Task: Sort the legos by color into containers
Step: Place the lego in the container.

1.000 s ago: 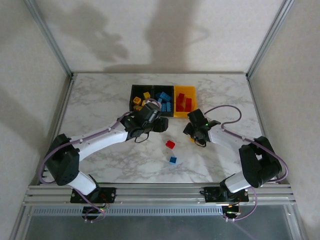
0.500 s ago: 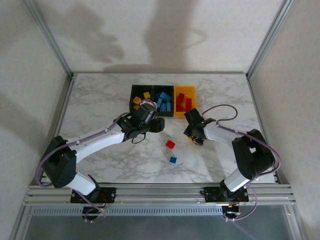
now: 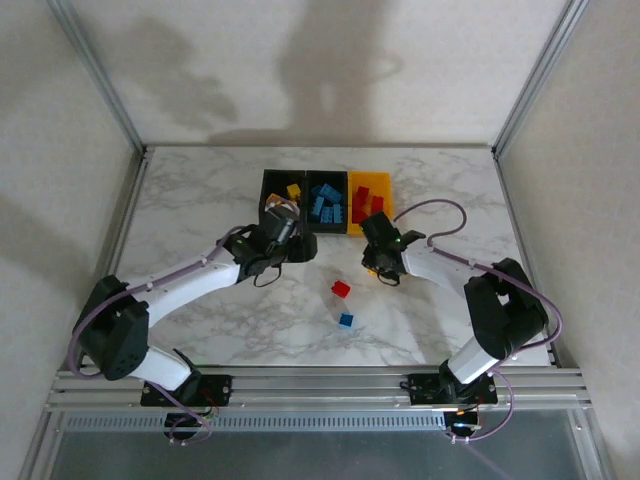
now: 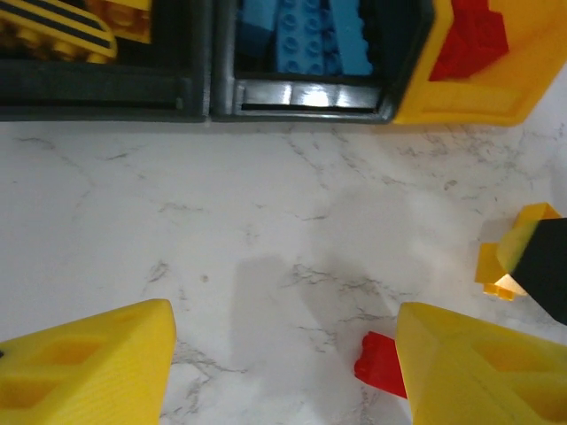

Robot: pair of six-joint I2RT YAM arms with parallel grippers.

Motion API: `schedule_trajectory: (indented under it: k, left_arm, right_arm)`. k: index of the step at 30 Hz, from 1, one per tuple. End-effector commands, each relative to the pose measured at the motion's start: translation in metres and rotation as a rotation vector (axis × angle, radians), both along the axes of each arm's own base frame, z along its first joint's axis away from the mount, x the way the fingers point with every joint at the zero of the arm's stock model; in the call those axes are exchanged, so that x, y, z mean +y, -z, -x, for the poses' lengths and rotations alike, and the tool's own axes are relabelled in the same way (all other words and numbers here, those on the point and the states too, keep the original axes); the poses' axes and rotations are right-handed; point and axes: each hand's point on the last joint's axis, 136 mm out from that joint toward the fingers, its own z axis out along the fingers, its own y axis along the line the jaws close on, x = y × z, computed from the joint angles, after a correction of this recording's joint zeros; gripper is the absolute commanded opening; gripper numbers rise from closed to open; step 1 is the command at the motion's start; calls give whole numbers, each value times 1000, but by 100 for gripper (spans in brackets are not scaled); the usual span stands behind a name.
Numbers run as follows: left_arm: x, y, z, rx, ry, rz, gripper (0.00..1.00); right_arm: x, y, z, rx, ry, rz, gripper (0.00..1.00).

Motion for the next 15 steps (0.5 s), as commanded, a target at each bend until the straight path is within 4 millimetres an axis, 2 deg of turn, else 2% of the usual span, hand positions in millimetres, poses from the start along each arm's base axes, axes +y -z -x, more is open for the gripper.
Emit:
schedule_trajectory:
  k: [1, 7, 15]
  left_arm:
    - [21, -9, 0, -4, -72, 46, 66]
    - [62, 3, 7, 37, -191, 87, 67]
    - [93, 6, 17, 57, -280, 139, 67]
  right_arm:
    - [23, -26, -19, -67, -80, 8, 27]
    - [81, -59, -59, -147, -210, -43, 27]
    - [154, -75, -107, -197, -328, -133, 28]
